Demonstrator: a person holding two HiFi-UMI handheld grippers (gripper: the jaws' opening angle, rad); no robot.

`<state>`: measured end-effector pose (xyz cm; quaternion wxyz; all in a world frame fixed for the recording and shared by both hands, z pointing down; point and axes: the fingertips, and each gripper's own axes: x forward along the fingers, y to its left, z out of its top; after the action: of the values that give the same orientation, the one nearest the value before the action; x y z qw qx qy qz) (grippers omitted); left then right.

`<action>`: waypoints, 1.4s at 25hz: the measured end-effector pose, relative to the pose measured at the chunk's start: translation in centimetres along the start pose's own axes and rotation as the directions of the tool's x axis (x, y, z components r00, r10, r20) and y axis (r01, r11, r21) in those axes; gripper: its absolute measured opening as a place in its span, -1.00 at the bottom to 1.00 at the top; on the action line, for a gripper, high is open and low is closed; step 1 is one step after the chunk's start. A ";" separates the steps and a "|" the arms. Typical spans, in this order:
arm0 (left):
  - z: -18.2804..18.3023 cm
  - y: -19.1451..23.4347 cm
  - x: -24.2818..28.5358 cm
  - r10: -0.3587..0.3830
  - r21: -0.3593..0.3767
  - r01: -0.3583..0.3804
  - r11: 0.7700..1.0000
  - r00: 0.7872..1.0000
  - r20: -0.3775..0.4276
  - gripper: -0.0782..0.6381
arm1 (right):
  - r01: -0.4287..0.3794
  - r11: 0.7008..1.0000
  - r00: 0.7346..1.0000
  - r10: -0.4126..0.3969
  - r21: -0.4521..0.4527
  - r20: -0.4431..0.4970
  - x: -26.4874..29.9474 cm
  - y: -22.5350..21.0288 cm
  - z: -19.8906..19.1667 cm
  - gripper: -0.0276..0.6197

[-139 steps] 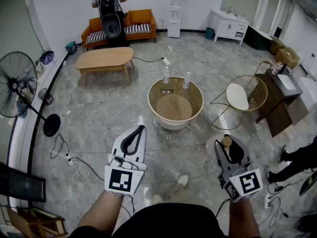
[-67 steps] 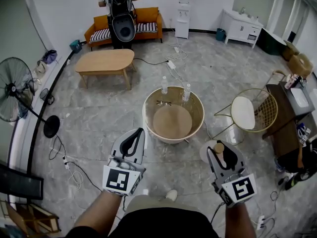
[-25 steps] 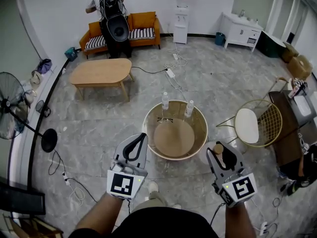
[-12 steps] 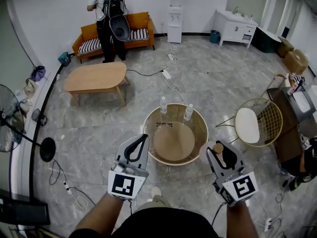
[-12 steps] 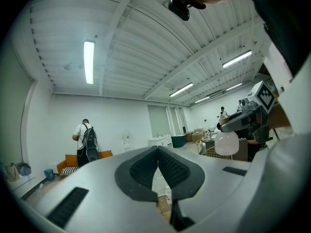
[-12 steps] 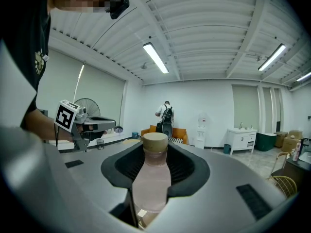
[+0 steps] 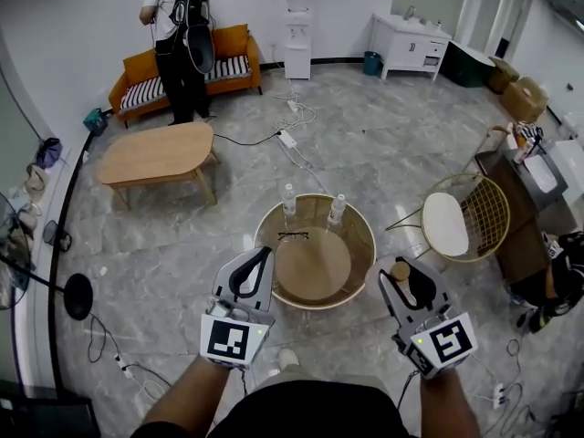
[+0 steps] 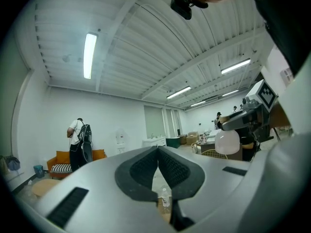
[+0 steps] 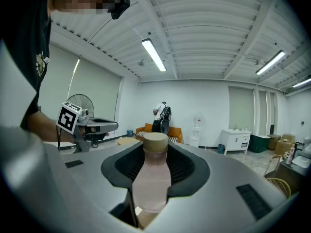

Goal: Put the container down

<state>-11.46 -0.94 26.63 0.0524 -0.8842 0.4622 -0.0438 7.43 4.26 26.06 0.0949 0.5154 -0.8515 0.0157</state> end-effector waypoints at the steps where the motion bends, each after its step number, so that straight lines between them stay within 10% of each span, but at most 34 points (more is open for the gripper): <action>1: -0.1 0.1 0.2 -0.010 -0.001 0.010 1.000 1.000 0.001 -0.74 | 0.004 1.000 1.000 -0.004 -0.008 0.000 0.2 0.0 0.2 -0.45; 35: -4.0 4.4 14.3 0.065 0.109 -0.060 0.992 0.997 -0.045 -0.74 | -0.148 0.989 0.988 0.148 0.018 -0.035 15.9 -9.8 -3.5 -0.44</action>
<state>-7.40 -15.36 30.44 0.0899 -0.8637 0.4879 -0.0885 9.41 -13.75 31.66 0.1048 0.4511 -0.8855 0.0384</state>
